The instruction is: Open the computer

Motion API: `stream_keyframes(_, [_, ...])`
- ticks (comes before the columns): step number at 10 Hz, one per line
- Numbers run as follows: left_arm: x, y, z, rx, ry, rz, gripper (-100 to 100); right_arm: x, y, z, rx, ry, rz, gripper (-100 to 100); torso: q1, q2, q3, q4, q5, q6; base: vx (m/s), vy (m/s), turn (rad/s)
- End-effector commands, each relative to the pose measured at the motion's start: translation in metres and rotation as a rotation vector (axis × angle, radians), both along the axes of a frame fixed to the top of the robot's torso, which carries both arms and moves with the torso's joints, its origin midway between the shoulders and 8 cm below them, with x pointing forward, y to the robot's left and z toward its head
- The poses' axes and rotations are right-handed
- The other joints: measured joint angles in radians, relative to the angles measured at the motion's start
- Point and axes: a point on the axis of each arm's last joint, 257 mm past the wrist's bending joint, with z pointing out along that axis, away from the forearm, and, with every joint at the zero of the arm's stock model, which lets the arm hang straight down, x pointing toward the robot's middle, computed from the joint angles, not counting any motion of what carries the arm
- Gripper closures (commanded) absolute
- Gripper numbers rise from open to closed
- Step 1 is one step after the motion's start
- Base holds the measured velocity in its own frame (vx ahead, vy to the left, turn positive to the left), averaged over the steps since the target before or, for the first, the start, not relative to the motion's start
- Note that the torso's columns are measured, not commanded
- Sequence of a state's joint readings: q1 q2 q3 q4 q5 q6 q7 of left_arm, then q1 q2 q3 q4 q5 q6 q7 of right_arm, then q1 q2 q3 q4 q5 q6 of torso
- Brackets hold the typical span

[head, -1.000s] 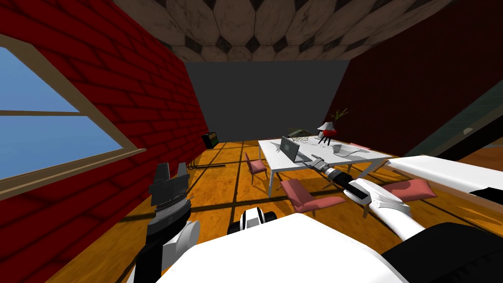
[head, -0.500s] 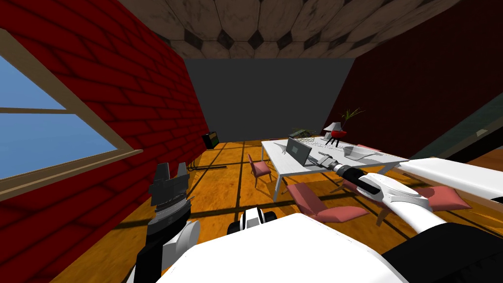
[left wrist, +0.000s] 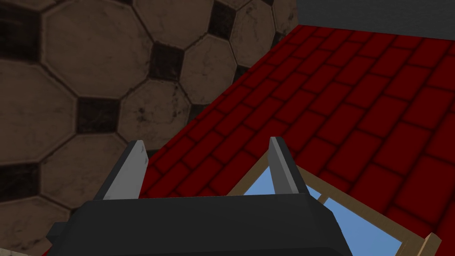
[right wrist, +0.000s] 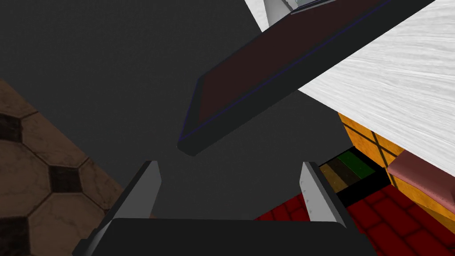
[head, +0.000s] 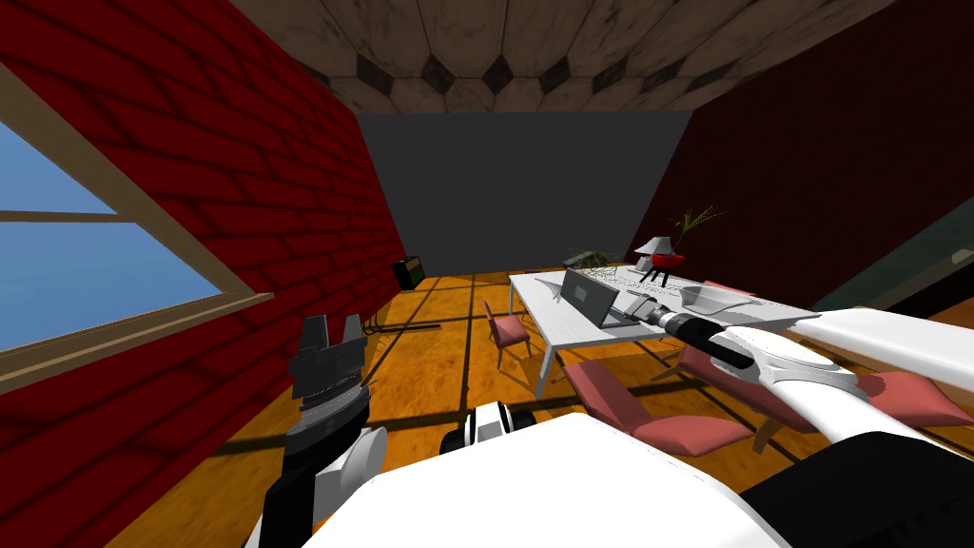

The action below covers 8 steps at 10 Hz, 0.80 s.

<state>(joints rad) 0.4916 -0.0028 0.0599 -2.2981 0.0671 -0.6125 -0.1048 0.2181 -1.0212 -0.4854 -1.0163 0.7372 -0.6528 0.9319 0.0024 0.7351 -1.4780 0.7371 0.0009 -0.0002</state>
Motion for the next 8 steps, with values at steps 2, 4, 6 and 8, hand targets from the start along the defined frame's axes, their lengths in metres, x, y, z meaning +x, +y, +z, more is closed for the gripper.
stream_keyframes(2, [0.0,0.0,0.0001,0.0,0.0,0.0,0,-0.0015,-0.0092,0.0061,-0.032,0.013,-0.013,-100,-0.004,0.006,0.004,0.002,-0.002,0.0,0.031,0.018,0.003])
stream_keyframes(4, [0.0,0.0,0.0,0.0,0.0,0.0,0,-0.0007,-0.0098,0.0084,0.005,0.005,-0.017,100,-0.004,0.006,0.005,0.001,-0.003,0.0,0.003,-0.029,0.011])
stream_keyframes(6, [0.0001,0.0,0.0001,0.0,0.0,0.0,0,-0.0006,-0.0102,0.0081,0.077,-0.002,-0.024,100,-0.011,0.001,0.002,-0.004,-0.011,0.0,-0.043,-0.083,0.069])
stream_keyframes(8, [0.0001,0.0,0.0001,0.0,0.0,0.0,0,-0.0007,-0.0105,0.0081,0.123,-0.007,-0.029,100,-0.017,-0.002,-0.001,-0.003,-0.01,0.002,-0.041,-0.093,0.042])
